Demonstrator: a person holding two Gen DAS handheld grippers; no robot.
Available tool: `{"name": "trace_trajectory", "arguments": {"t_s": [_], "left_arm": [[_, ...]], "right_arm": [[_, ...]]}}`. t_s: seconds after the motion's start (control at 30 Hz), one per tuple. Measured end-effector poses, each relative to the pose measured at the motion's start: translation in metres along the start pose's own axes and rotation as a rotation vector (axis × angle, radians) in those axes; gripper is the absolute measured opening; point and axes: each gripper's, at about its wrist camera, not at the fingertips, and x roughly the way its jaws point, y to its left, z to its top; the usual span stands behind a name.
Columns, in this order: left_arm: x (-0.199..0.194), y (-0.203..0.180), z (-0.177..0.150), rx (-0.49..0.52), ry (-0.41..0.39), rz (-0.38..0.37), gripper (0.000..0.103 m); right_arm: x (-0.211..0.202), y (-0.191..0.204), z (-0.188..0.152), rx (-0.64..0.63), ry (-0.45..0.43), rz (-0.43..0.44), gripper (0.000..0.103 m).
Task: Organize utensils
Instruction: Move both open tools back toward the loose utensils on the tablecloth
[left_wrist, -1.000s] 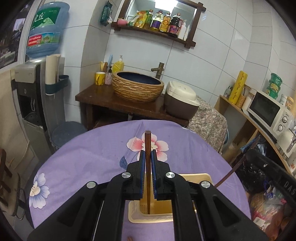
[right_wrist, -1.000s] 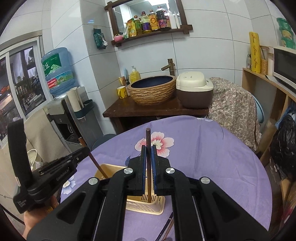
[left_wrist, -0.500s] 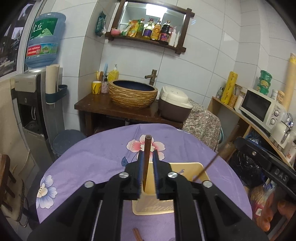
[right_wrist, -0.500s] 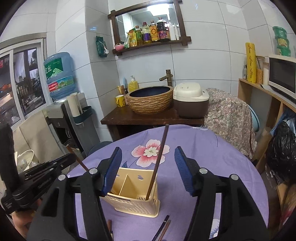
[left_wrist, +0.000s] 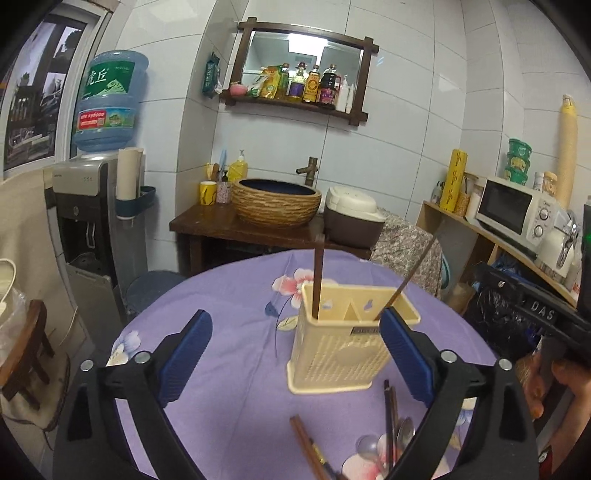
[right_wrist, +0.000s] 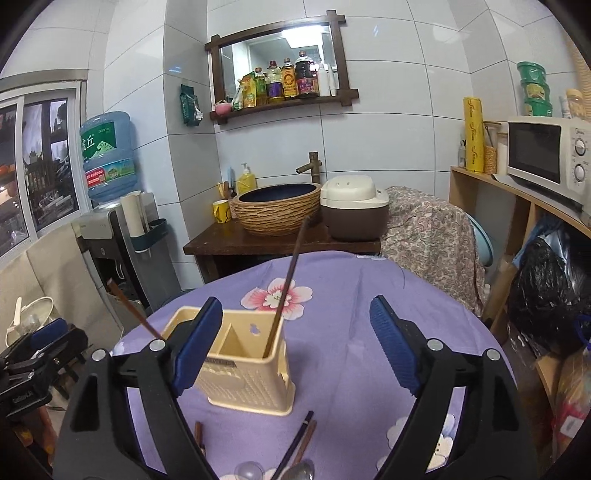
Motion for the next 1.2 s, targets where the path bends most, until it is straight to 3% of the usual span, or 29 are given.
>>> {"name": "trace_trajectory", "arguments": {"t_s": [0.13,0.23,0.37,0.4,0.5,0.57,0.63,0.77,0.9,1.2], "left_arm": [[-0.003,0.008,-0.033,0.013,0.041,0.045,0.098],[0.008,0.015,-0.062,0.022,0.124,0.108,0.098],[0.022,0.024,-0.094,-0.005,0.224,0.129,0.096],[0.025,0.026,-0.101,-0.018,0.255,0.130,0.093],[0.031,0.029,-0.119,-0.065,0.337,0.078,0.067],[0.036,0.028,-0.130,-0.089,0.389,0.039,0.057],[0.038,0.022,-0.138,-0.083,0.414,0.018,0.047],[0.043,0.005,-0.141,-0.066,0.445,-0.030,0.044],[0.050,-0.013,-0.149,0.001,0.464,-0.007,0.037],[0.052,-0.006,-0.155,0.024,0.501,0.011,0.036]], "right_arm": [[-0.015,-0.009,-0.034,0.011,0.025,-0.018,0.083],[-0.019,-0.015,-0.068,0.018,0.072,-0.052,0.083],[-0.020,-0.022,-0.113,0.013,0.149,-0.092,0.083],[-0.020,-0.024,-0.122,0.013,0.164,-0.102,0.083],[-0.019,-0.028,-0.145,0.019,0.206,-0.124,0.083],[-0.019,-0.029,-0.157,0.016,0.229,-0.121,0.083],[-0.020,-0.027,-0.163,0.005,0.231,-0.130,0.083],[-0.025,-0.021,-0.168,-0.014,0.227,-0.127,0.083],[-0.027,-0.018,-0.170,-0.016,0.235,-0.115,0.083],[-0.029,-0.018,-0.171,-0.025,0.252,-0.116,0.083]]}}
